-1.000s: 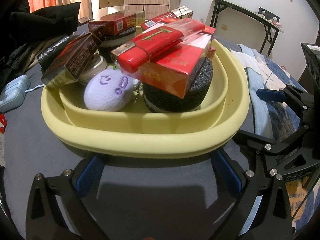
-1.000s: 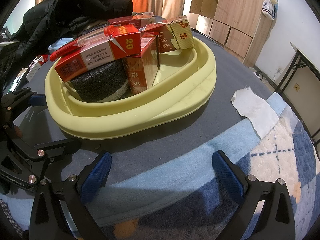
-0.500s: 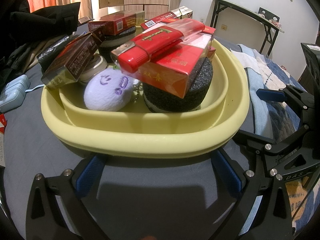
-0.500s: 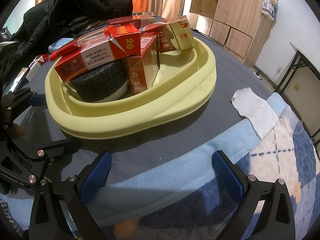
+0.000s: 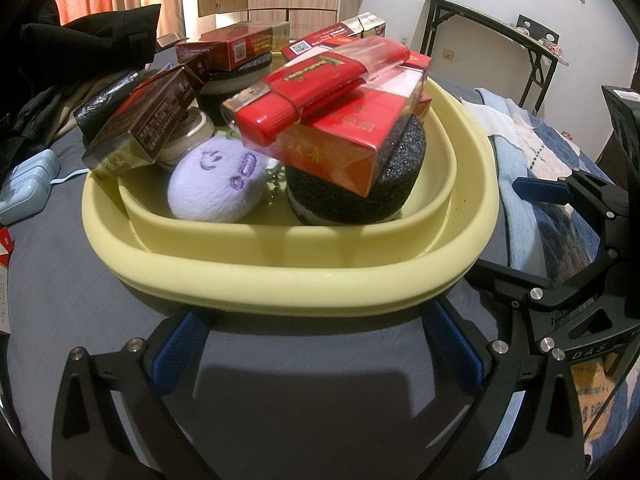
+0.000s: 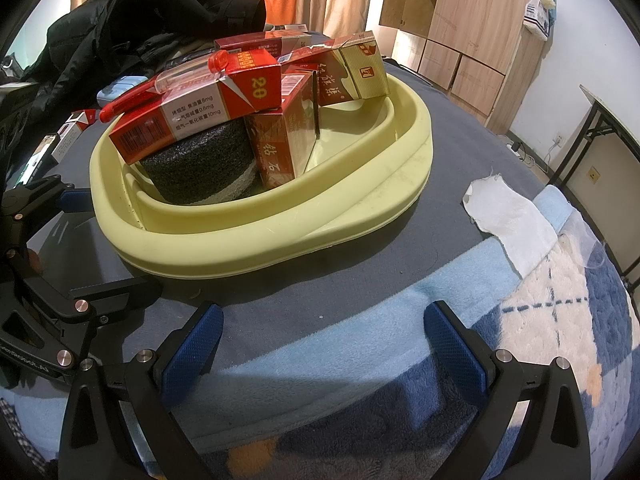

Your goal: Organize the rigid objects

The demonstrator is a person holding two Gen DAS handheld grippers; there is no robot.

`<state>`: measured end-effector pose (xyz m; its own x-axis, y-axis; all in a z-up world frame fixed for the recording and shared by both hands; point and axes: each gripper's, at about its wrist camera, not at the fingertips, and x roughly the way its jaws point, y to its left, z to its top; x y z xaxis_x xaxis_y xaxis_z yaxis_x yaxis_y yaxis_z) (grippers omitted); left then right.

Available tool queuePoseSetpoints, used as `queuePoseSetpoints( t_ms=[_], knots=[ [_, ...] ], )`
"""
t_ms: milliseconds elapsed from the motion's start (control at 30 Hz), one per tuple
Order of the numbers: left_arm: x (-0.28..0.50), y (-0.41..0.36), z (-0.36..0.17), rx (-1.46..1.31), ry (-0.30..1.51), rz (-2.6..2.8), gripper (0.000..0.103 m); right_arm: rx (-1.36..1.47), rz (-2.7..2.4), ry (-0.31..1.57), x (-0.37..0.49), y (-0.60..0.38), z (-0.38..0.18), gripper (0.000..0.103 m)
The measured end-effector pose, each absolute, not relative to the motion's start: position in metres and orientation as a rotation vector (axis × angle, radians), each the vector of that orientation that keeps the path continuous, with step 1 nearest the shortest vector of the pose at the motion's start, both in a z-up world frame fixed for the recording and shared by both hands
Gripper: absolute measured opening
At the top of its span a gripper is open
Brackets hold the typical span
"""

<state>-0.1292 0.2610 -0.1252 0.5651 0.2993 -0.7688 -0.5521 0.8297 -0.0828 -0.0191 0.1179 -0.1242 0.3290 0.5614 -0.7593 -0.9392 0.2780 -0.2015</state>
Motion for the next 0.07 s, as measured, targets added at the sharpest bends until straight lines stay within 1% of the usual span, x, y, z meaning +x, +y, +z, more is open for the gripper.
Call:
queuePoseSetpoints(
  t_ms=[67],
  knots=[
    [-0.1294,0.2614,-0.1254,-0.333,0.831,0.512,0.103,-0.720,1.100,0.628,-0.0191,0.1179,-0.1242,0.103]
  ],
)
